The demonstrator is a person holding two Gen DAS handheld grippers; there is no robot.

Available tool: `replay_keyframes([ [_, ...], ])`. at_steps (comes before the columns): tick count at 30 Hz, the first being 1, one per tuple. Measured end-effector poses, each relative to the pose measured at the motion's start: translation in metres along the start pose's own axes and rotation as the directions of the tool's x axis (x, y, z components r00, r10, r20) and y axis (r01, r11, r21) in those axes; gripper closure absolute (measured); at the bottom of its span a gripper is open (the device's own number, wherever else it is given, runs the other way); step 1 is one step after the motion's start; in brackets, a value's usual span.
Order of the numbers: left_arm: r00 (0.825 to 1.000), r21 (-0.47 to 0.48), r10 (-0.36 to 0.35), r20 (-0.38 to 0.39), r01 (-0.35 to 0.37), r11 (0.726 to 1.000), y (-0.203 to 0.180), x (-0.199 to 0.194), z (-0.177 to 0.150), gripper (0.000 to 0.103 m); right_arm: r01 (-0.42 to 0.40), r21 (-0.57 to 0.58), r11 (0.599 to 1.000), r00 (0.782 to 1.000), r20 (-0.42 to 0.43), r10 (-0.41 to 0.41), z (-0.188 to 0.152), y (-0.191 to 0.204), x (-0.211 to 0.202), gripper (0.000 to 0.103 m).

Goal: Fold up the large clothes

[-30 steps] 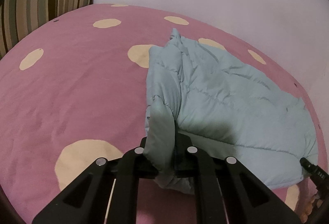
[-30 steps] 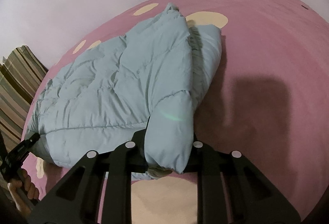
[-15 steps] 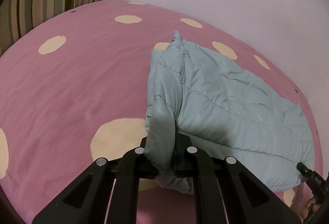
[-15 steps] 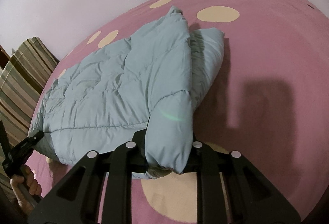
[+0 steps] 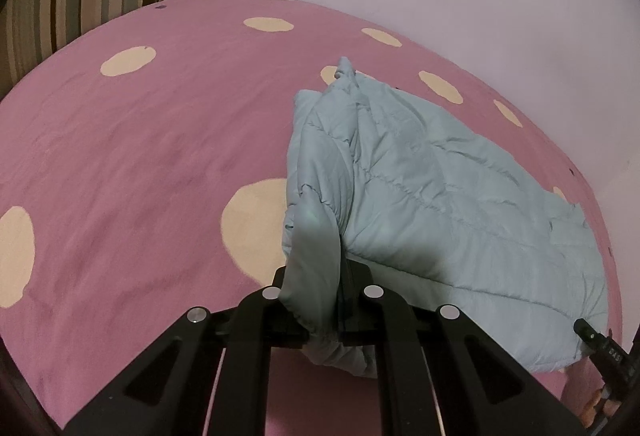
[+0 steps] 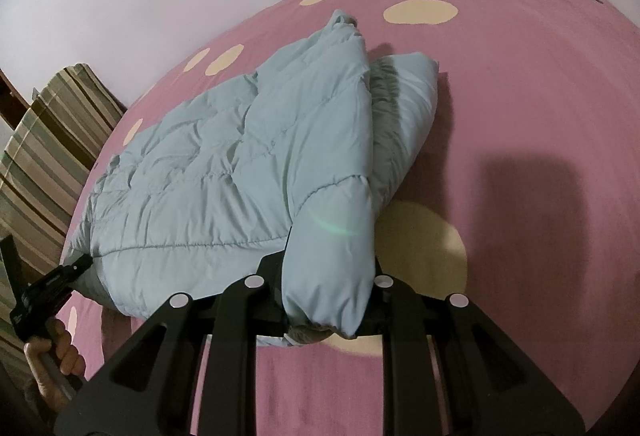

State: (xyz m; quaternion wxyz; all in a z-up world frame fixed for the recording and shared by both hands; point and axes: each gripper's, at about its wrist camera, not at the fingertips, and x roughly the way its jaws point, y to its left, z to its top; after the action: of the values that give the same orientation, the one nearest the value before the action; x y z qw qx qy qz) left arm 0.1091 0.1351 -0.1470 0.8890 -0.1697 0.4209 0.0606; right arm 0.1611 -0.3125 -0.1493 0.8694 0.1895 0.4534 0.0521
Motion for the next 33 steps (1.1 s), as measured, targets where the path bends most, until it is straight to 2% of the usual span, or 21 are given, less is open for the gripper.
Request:
replay_keyframes([
  [6, 1.000, -0.012, -0.008, -0.013, 0.007, 1.000, 0.012, -0.012, -0.015, 0.094, -0.001, -0.021, 1.000, 1.000, -0.017, 0.001, 0.003, 0.004, -0.002, 0.084],
  [20, 1.000, -0.027, -0.006, -0.021, 0.006, 1.000, 0.028, -0.039, -0.046, 0.094, -0.003, -0.036, 0.999, 0.999, -0.037, 0.002, 0.023, 0.009, 0.022, 0.084],
  [33, 0.999, -0.007, 0.020, -0.041, -0.021, 1.000, 0.026, -0.019, -0.047, 0.093, 0.010, -0.050, 0.999, 0.999, -0.044, -0.013, 0.037, 0.004, 0.064, 0.081],
])
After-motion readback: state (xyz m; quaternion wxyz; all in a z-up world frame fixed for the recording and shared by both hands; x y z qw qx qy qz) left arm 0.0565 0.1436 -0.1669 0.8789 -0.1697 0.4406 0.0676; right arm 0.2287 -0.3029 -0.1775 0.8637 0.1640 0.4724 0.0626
